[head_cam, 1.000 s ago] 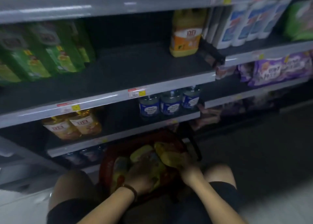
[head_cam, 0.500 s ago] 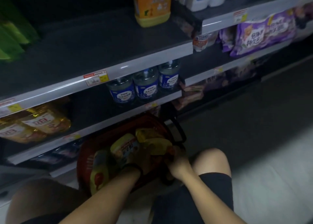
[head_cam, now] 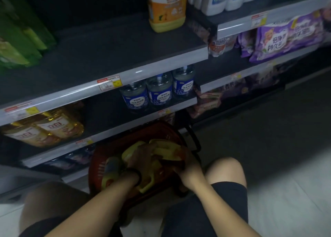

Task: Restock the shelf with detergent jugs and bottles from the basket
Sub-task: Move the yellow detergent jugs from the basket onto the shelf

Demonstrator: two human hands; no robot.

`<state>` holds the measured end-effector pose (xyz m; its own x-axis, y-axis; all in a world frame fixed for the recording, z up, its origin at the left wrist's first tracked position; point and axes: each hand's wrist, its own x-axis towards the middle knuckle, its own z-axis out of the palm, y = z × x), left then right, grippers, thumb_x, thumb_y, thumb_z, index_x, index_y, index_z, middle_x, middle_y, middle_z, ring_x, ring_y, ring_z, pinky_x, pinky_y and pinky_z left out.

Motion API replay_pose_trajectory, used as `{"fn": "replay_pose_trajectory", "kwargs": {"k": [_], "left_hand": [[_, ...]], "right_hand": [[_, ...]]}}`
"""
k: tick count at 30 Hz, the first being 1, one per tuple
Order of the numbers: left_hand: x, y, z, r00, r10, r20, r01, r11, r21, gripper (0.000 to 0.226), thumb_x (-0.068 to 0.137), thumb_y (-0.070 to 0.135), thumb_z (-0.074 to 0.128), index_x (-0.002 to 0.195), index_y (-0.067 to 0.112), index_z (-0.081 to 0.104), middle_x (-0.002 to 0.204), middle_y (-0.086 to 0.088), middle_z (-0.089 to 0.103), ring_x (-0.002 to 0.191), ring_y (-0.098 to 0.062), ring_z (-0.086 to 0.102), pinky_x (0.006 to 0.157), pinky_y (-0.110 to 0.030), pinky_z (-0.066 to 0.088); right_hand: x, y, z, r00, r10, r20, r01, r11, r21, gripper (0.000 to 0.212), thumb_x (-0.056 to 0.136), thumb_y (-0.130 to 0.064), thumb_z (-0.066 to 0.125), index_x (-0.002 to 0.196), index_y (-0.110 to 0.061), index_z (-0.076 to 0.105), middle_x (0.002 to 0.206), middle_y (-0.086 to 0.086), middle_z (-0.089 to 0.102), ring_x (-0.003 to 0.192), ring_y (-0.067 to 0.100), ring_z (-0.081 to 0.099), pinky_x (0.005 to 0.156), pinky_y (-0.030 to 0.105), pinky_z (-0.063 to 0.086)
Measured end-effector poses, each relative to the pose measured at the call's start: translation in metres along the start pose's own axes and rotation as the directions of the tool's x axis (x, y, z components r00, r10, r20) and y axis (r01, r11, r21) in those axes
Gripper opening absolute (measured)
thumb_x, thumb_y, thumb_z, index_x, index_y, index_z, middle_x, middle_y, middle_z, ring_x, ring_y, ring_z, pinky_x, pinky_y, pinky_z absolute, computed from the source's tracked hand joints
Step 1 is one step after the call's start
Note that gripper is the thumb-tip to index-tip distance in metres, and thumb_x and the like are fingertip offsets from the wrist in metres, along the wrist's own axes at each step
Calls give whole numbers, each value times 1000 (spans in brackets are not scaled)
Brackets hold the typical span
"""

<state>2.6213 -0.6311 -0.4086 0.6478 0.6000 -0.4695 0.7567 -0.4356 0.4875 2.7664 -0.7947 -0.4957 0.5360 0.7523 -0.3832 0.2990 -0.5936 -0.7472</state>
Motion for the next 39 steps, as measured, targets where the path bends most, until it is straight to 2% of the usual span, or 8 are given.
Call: {"fn": "replay_pose_trajectory", "kwargs": {"k": [6,11,15,19,23,27,31,39], "left_hand": [[-33,4,-36,974,79,-211,-120,974,-190,37,94,58,57,123,36,62,115,13,70,107,-12,67,94,-40,56],[-72,10,-86,935,144,-324,-220,953,-210,36,85,67,54,109,42,61,103,22,67,96,8,62,83,-26,53],[-105,7,-123,891,132,-435,-251,941,-228,11,96,44,71,103,42,62,99,19,67,91,4,62,74,-24,47],[-145,7,-171,823,149,-548,-301,933,-199,16,92,41,76,100,34,64,89,16,68,85,3,63,65,-14,42],[-184,9,-220,732,154,-664,-352,920,-175,19,90,42,77,102,32,67,87,16,71,82,-3,67,63,-20,48],[-222,16,-263,573,137,-808,-479,856,-194,36,90,45,75,123,39,64,111,19,75,105,4,70,77,-19,59],[-245,18,-288,683,170,-710,-506,812,-292,68,81,38,88,140,39,53,125,25,71,118,5,66,93,-25,60],[-256,41,-381,577,217,-787,-686,651,-324,54,90,23,78,138,37,56,126,11,73,118,-10,70,93,-38,63]], "right_hand": [[-17,-40,-24,991,-113,-76,129,960,250,73,84,-67,74,148,-38,55,134,-18,68,122,3,66,99,16,53],[-27,-90,-36,969,-242,-41,243,919,311,87,68,-62,85,146,-34,58,135,-15,70,124,1,66,104,25,55],[-34,-137,-43,941,-337,-23,330,900,285,80,71,-38,97,140,-39,59,129,-19,71,120,-7,64,96,11,52],[-47,-196,-52,903,-428,25,407,874,265,83,66,-45,100,139,-38,60,127,-19,74,119,-6,67,98,20,56],[-60,-257,-69,864,-502,26,474,830,293,77,66,-14,102,132,-27,65,118,-11,79,115,6,72,96,27,60],[-79,-324,-95,807,-590,-18,561,758,333,75,61,-38,102,129,-30,69,121,-5,79,115,16,75,99,47,60],[-102,-397,-129,744,-666,-61,630,667,398,74,65,-42,97,130,-23,67,120,0,79,113,19,76,97,52,62],[-109,-527,-162,618,-778,-114,772,573,275,74,63,-81,82,127,-51,60,119,-16,78,111,13,75,96,52,61]]}}
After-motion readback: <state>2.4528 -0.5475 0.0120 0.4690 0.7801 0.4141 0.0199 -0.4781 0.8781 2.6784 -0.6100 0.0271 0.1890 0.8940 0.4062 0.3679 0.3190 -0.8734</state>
